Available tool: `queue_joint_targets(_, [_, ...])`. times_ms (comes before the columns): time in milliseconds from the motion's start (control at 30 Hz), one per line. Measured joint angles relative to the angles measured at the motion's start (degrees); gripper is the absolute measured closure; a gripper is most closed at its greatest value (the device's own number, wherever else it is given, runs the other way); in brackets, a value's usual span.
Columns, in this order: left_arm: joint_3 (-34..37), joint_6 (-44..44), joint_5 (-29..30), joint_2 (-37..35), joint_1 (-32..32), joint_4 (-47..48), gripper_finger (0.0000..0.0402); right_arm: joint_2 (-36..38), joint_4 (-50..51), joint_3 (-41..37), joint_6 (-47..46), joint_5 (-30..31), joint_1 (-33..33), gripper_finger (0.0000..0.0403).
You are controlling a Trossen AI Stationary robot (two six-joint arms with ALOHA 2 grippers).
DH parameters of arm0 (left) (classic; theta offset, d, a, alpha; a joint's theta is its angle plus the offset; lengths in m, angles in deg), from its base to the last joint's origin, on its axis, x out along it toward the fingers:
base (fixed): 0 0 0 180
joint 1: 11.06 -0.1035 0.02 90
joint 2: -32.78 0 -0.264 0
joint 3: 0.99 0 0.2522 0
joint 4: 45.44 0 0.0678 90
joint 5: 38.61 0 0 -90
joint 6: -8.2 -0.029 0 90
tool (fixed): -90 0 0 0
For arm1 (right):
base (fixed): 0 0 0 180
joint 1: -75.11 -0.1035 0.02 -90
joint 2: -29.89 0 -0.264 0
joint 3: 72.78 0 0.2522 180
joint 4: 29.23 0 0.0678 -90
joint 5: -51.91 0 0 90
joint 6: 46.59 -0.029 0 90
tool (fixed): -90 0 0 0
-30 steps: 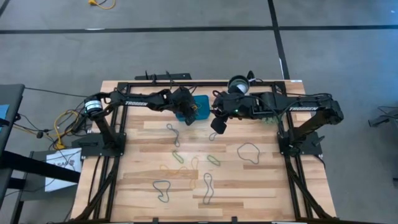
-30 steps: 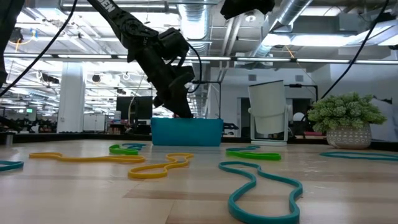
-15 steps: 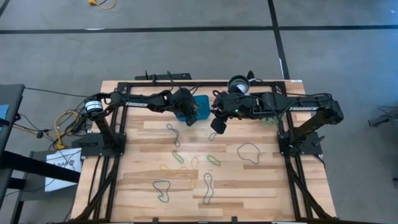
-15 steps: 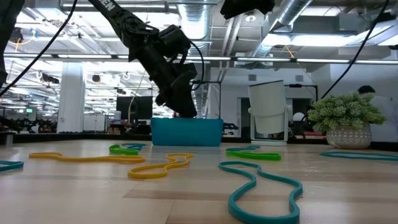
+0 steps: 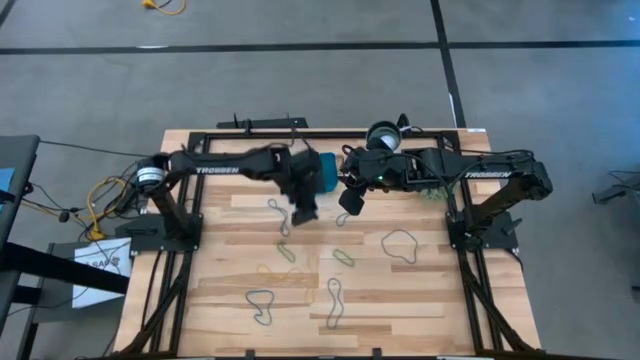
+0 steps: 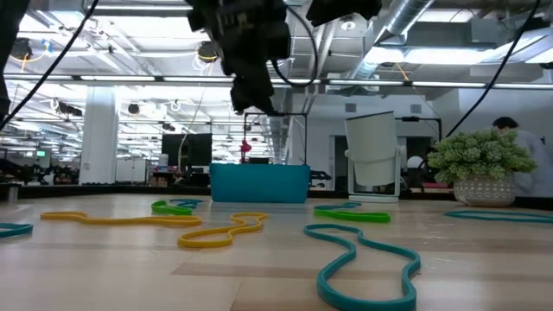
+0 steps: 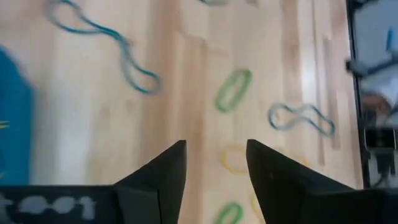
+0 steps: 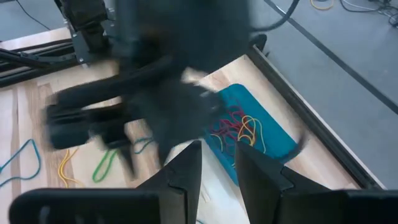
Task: Pick and place items into bin
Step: Put the yellow rubber band into the blue bin
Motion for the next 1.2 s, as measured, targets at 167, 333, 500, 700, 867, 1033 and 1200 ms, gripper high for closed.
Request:
queue_joint_targets(167, [-0.28,1.02,9.82,0.0,5.9,6.19,0.0251,0.0,0.02,0.0,0.0,-0.04,0.0,0.031])
queue_joint_targets(333, [-0.28,6.83,28.09,-0.36,10.7,10.72,0.0251,0.02,0.0,0.0,0.0,-0.03,-0.02,0.031])
queue_joint_targets(500, [-0.28,9.56,39.51,-3.22,15.01,13.82,0.0251,0.02,-0.25,0.0,0.0,-0.02,0.0,0.031])
queue_joint_targets(700, [-0.31,15.7,44.75,-10.16,19.82,18.96,0.0251,0.02,-0.68,0.0,-0.02,-0.02,-0.02,0.031])
queue_joint_targets(867, [-0.28,23.45,53.06,-16.52,25.3,26.44,0.0251,0.02,-0.66,-0.02,0.0,-0.02,-0.02,0.031])
queue_joint_targets(1033, [3.23,34.27,65.21,-22.68,32.51,30.28,0.0251,0.04,-1.06,-0.02,-0.02,-0.02,-0.02,0.031])
queue_joint_targets(1200, [11.57,42.92,68.7,-28.11,38.14,27.92,0.0251,0.03,-2.07,-0.02,0.0,-0.02,-0.02,0.031])
